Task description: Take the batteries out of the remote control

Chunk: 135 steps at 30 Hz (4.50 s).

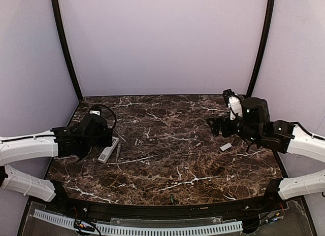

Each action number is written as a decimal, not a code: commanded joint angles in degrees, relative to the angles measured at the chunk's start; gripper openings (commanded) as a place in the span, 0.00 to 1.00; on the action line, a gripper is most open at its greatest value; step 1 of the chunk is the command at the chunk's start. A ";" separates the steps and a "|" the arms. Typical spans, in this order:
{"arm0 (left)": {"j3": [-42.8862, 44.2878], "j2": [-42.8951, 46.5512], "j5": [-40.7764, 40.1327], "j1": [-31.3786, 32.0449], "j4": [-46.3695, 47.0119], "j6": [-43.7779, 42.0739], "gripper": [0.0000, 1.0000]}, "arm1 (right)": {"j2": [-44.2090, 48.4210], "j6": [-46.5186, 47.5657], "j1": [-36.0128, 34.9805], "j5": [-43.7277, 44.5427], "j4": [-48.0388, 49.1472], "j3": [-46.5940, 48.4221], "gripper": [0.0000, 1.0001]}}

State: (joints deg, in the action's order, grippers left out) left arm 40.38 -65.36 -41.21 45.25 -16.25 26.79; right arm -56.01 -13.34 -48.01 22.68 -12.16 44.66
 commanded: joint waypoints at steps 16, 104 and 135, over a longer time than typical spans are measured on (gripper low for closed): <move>-15.81 -2.48 -8.20 -22.99 47.90 -34.32 0.97 | -2.06 11.18 12.65 11.95 24.27 -9.57 0.98; -25.62 -25.60 20.62 -39.11 87.09 -33.60 0.99 | -32.59 16.60 51.57 -29.51 80.65 -29.37 0.99; -25.64 -25.60 20.62 -39.10 87.09 -33.57 0.99 | -32.63 16.51 51.55 -29.44 80.39 -29.26 0.99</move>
State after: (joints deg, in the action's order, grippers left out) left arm 15.53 -90.87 -20.78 6.48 69.19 -7.07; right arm -88.29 2.79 3.44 -6.50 67.64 14.37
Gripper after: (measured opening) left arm 0.986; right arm 0.986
